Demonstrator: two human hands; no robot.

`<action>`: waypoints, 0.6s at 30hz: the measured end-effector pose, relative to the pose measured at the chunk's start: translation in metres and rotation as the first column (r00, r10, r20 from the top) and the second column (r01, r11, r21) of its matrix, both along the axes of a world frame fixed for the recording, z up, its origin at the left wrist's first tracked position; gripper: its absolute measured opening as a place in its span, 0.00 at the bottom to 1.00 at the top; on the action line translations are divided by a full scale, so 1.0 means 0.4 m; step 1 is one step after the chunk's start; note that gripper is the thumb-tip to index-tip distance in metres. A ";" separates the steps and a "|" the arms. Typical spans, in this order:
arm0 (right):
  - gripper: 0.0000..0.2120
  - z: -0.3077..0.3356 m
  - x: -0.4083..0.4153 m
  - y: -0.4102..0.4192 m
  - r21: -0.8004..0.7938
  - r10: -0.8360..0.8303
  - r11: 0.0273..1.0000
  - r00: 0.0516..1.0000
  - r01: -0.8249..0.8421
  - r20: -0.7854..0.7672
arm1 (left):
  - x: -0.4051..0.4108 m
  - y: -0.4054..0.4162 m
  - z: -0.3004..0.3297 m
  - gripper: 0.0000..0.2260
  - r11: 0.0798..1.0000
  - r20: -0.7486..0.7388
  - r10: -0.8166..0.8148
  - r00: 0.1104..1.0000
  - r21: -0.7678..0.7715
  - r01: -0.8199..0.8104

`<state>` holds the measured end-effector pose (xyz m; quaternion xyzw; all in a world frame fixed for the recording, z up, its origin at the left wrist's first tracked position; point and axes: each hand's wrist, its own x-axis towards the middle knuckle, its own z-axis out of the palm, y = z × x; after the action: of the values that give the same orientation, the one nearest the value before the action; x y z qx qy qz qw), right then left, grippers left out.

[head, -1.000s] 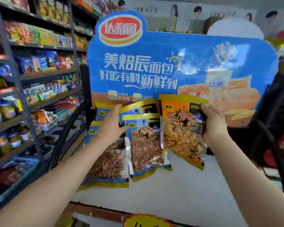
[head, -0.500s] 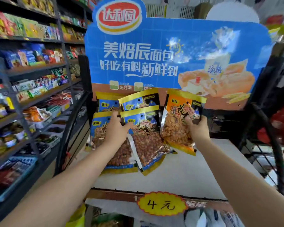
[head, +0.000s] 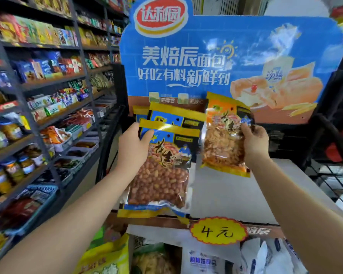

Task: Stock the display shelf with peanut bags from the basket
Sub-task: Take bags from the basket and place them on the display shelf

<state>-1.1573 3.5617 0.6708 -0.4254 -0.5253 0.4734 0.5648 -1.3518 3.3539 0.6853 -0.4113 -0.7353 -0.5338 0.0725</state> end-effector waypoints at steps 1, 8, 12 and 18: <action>0.10 0.003 -0.029 -0.007 0.042 -0.036 0.999 0.997 0.033 0.075 | -0.013 -0.008 -0.016 0.10 0.999 0.003 0.034 0.999 -0.014 -0.034; 0.13 0.035 -0.109 -0.015 0.191 -0.172 0.976 0.900 0.102 0.400 | -0.046 0.024 -0.058 0.10 0.990 0.003 0.130 0.991 -0.054 -0.130; 0.14 0.073 -0.090 -0.002 0.396 -0.338 0.915 0.666 0.070 0.665 | -0.039 0.046 -0.018 0.11 0.989 -0.188 0.148 0.971 0.044 -0.142; 0.24 0.060 -0.076 -0.004 0.420 -0.351 0.908 0.560 0.006 0.750 | -0.058 0.037 -0.071 0.17 0.931 -0.401 0.166 0.901 -0.239 -0.277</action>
<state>-1.1876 3.5600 0.6948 -0.5315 -0.7567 0.0566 0.3765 -1.3751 3.3686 0.6569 -0.4242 -0.8205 -0.3200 0.2109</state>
